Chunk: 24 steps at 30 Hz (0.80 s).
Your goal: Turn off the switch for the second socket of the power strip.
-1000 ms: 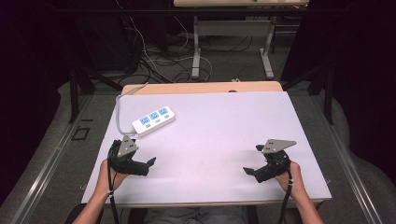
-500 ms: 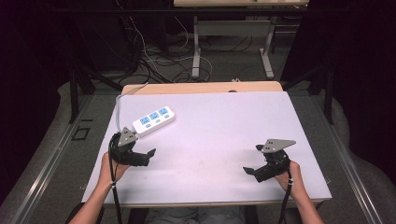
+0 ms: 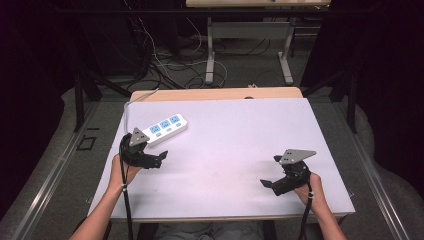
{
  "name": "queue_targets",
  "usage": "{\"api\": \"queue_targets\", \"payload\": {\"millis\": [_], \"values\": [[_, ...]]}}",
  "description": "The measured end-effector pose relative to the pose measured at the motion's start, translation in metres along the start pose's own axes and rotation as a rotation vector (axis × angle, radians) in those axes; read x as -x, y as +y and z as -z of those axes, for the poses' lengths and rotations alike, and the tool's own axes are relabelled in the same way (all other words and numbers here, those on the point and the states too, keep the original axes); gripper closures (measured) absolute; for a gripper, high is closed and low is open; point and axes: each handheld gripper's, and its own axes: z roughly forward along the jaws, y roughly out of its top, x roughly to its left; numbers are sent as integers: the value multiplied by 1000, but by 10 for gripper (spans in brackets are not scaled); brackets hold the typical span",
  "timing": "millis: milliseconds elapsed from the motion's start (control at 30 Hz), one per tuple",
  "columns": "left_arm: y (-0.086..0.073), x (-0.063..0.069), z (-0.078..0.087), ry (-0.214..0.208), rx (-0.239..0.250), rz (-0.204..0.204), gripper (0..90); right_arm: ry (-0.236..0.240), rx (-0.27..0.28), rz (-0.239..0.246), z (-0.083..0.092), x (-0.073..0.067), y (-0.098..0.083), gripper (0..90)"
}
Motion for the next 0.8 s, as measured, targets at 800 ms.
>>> {"api": "queue_targets", "payload": {"millis": [800], "values": [[18,-21,-29,3,-13,10,0,-2,-17,-6,0,-2,0,7]]}}
